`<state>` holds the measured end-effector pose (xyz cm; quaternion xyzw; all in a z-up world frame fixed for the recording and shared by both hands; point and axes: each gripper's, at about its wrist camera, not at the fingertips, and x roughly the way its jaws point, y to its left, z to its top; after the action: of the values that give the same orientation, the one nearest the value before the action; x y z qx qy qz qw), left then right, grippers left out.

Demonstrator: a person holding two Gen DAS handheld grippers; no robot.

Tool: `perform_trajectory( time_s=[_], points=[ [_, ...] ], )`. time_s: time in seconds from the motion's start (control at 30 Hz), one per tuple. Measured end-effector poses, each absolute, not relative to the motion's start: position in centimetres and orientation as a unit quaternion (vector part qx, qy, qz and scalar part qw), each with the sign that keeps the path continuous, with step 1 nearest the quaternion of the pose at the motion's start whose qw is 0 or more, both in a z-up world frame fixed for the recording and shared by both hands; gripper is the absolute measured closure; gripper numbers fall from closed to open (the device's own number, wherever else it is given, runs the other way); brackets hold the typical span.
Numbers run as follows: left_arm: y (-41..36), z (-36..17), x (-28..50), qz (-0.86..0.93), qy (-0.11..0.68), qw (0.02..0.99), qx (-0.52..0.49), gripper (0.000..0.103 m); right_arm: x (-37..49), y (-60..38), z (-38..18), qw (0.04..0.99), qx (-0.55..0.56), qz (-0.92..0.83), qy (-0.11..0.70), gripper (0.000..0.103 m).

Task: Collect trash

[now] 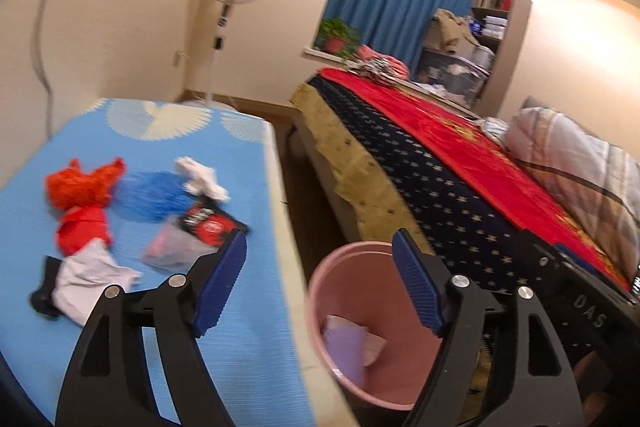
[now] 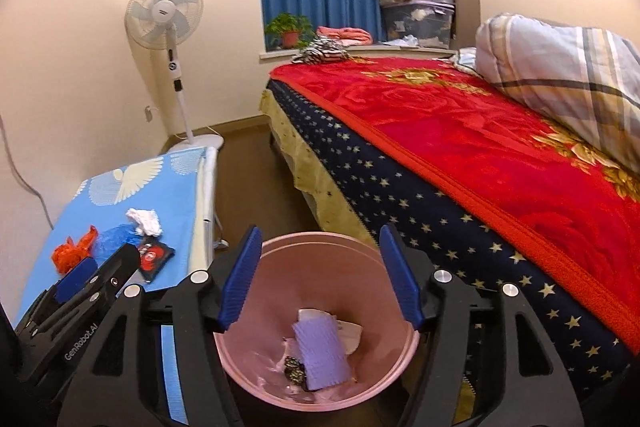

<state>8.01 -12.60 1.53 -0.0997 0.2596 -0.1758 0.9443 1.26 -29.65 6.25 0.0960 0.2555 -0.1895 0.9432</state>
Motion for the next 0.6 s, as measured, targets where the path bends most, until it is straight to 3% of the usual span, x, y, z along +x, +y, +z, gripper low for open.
perform_trajectory(
  time_s=[0.5,0.6],
  points=[
    [-3.2,0.0,7.7,-0.038,0.282,0.952,-0.113,0.031,3.3,-24.4,5.4,0.952,0.102,-0.117,0.262,0.041],
    [-1.4,-0.7,7.6,-0.020,0.290,0.949,-0.120,0.039,4.1,-23.4,4.6,0.953,0.105,-0.101,0.267,0.041]
  ],
)
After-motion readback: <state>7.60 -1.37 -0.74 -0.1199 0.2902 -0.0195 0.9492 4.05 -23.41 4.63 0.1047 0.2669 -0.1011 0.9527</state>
